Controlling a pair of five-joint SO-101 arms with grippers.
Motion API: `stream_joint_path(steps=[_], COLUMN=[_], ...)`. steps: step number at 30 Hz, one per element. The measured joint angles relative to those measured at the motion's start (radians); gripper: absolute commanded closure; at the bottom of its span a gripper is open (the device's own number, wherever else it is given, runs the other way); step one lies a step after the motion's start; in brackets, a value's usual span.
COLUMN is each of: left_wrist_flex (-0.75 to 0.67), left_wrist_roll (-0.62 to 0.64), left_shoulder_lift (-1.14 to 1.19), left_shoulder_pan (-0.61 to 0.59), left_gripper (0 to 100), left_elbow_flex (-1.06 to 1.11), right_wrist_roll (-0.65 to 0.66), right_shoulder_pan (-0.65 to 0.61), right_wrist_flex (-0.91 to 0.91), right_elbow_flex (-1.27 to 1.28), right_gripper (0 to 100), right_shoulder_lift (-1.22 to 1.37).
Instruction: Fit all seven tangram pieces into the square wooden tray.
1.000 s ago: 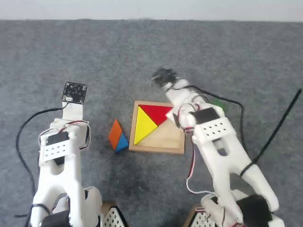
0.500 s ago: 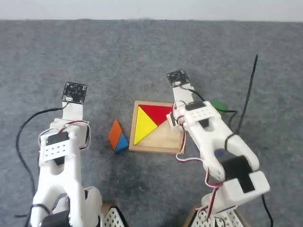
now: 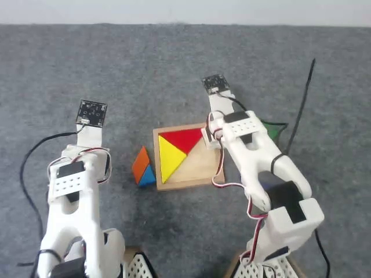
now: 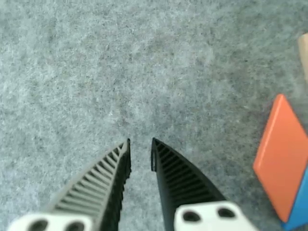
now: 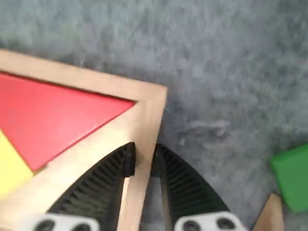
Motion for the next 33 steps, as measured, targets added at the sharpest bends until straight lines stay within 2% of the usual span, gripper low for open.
stream_joint_path(steps=[21, 23, 28, 30, 33], left_wrist_flex=[0.000, 0.000, 0.000, 0.014, 0.081], left_wrist_roll=[0.000, 0.000, -0.009, -0.044, -0.103], left_shoulder_lift=[0.000, 0.000, 0.000, 0.000, 0.000], left_shoulder_pan=[-0.002, -0.002, -0.002, 0.002, 0.037], left_gripper=[93, 93, 88, 87, 87], left_elbow_flex=[0.000, 0.000, 0.000, 0.000, 0.000], right_wrist_roll=[-0.399, -0.408, -0.411, -0.411, -0.385], right_shoulder_pan=[-0.041, -0.044, -0.055, -0.058, -0.087], right_wrist_flex=[0.000, 0.000, 0.048, 0.097, 0.196], right_elbow_flex=[-0.057, -0.057, -0.101, -0.137, -0.201], right_gripper=[98.7, 95.0, 72.4, 70.8, 73.5], right_shoulder_lift=[0.089, 0.089, 0.089, 0.089, 0.089])
